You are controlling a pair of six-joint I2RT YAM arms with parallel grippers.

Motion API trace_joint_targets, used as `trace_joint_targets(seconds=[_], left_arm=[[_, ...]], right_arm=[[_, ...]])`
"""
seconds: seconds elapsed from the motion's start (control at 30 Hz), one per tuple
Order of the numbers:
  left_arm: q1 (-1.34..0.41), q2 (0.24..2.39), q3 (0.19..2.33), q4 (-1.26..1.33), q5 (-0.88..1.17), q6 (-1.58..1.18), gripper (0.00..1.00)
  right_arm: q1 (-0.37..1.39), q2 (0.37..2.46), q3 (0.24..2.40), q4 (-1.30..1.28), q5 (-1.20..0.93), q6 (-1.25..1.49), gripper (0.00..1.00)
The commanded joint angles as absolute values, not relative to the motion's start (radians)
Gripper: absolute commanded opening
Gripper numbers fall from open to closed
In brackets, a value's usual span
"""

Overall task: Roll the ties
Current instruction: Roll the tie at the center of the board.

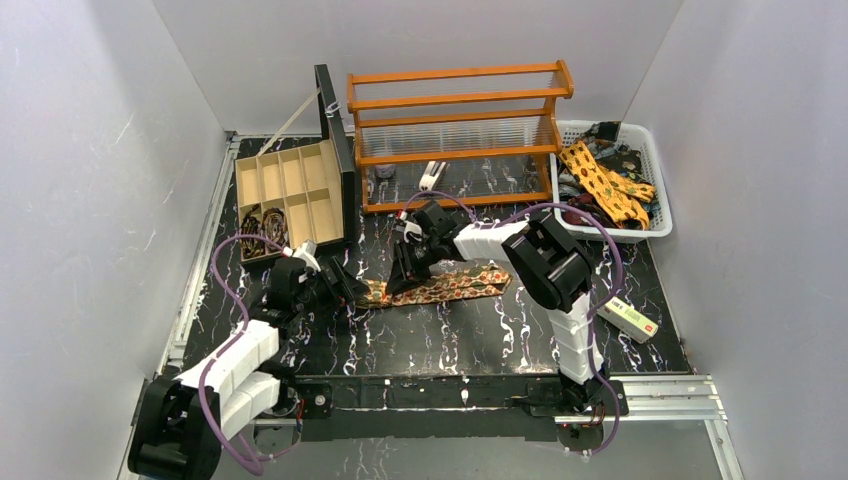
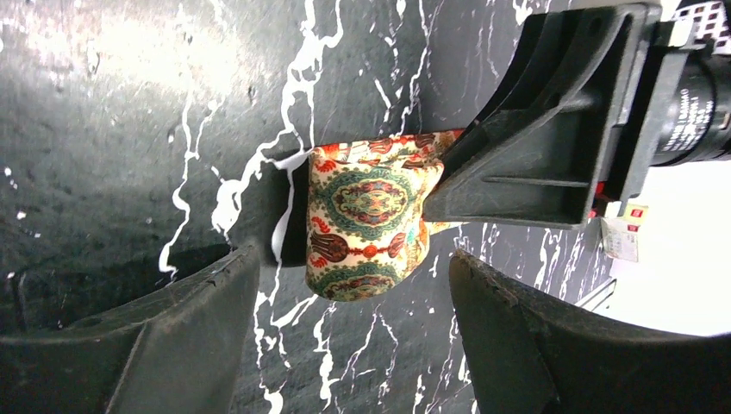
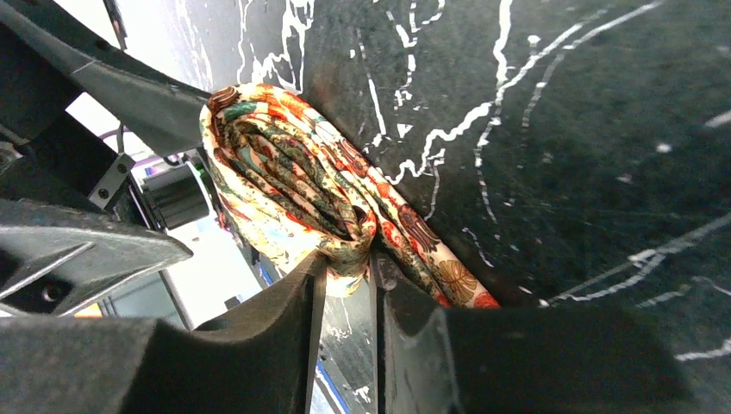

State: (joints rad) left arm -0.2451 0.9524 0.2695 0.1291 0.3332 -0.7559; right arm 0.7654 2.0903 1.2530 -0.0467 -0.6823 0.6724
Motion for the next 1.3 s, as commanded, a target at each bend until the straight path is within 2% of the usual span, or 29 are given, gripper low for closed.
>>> trace_joint_targets(seconds=[0.0, 0.13, 0.3, 0.43, 0.5, 0.83, 1.07, 1.27], left_arm=[[-0.242, 0.904, 0.233, 0.077, 0.326, -0.78, 0.77], [-0.242, 0.891, 0.212, 0.067, 0.333, -0.783, 0.76], [-0.242, 0.907, 0.204, 0.103, 0.333, -0.809, 0.74], [-0.242, 0.939, 0.242, 0.071, 0.328, -0.792, 0.71], [-0.242, 0.948, 0.262, 0.047, 0.313, -0.78, 0.66], [-0.241, 1.021, 0.347, -0.011, 0.187, -0.75, 0.56], [-0.243, 1.16, 0.378, -0.014, 0.2, -0.688, 0.57], [-0.248, 1.136, 0.337, -0.03, 0.179, -0.68, 0.54]], right_arm=[[0.792, 2.141, 1.282, -0.128, -0.662, 0.597, 0.36], [0.793, 2.131, 1.338, -0.197, -0.648, 0.512, 0.47], [0.793, 2.142, 1.411, -0.27, -0.628, 0.482, 0.51], [0.793, 2.114, 1.385, -0.194, -0.68, 0.544, 0.59], [0.792, 2.097, 1.373, -0.158, -0.673, 0.58, 0.62], [0.793, 2.032, 1.341, -0.174, -0.594, 0.589, 0.6], [0.793, 2.04, 1.382, -0.21, -0.608, 0.565, 0.6], [0.792, 2.037, 1.398, -0.211, -0.586, 0.59, 0.58]])
